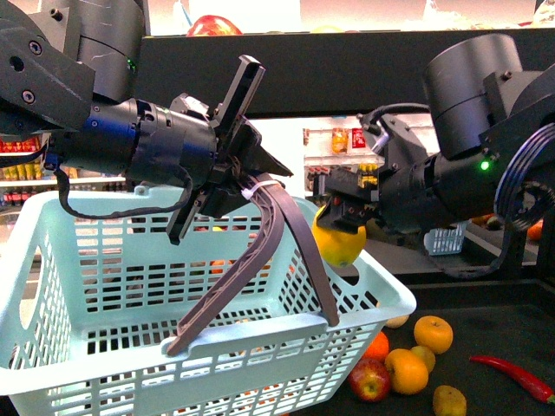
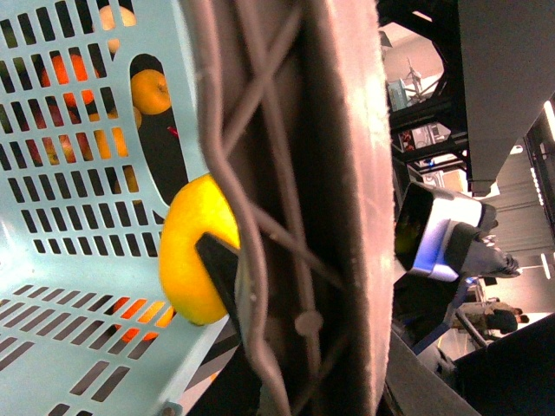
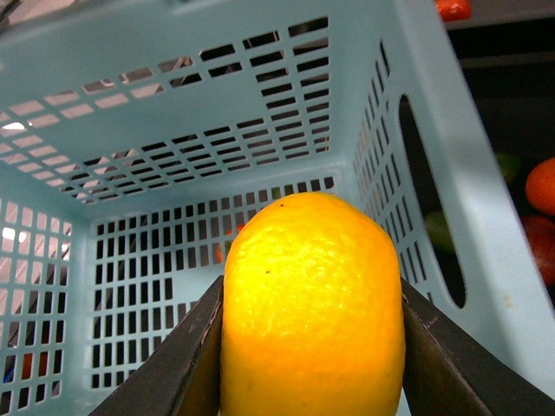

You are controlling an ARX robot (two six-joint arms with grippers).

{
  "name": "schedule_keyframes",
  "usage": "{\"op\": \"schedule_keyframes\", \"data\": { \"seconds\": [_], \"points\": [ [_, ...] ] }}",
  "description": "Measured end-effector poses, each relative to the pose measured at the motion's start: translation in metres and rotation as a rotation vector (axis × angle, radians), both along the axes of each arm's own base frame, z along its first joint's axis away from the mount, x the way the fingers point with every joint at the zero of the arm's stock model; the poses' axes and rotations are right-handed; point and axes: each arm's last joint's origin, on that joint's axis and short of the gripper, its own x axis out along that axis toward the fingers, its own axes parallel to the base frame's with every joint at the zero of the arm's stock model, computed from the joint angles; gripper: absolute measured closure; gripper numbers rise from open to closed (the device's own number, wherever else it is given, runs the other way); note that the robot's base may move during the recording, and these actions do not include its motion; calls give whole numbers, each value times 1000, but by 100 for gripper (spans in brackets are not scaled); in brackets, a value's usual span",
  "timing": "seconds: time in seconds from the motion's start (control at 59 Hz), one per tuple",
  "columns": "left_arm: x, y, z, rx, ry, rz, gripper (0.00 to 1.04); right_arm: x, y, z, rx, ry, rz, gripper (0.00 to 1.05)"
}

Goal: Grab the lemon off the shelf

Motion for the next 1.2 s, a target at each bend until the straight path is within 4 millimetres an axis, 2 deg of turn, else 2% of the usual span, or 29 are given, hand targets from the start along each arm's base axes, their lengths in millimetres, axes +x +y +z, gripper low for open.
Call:
{"op": "schedule_keyframes", "data": {
  "seconds": [0.068,0.22,0.339,0.424,0.525,0.644,0.746,0.814,0.864,0.949,0.966,1.034,1.203],
  "points": [
    [0,0,0,0,0,0,92,0,5,-3,-7,-1,-5,56],
    [0,0,0,0,0,1,92,1,5,-1,-2,-23,-11,23],
    [0,0,0,1,0,2,92,3,-1,0,6,-25,-26,7],
    [0,0,-1,1,3,0,92,5,-11,5,13,-46,-48,8],
    [0,0,-1,1,3,-2,92,7,-33,16,24,-95,-96,7],
    [0,0,-1,2,2,2,92,8,-70,32,31,-167,-176,7],
    [0,0,-1,2,3,2,92,7,-101,27,11,-182,-245,7],
    [0,0,-1,1,3,0,92,6,-118,12,-17,-160,-282,7],
    [0,0,-1,1,3,0,92,6,-128,-7,-45,-131,-298,7],
    [0,0,-1,1,3,0,92,5,-136,-49,-90,-49,-304,7],
    [0,0,-1,1,3,-1,92,5,-137,-63,-96,-19,-295,7],
    [0,0,-1,1,3,-1,92,2,-135,-92,-99,41,-270,7],
    [0,0,-1,2,2,1,92,-4,-120,-146,-115,147,-222,7]
  ]
}}
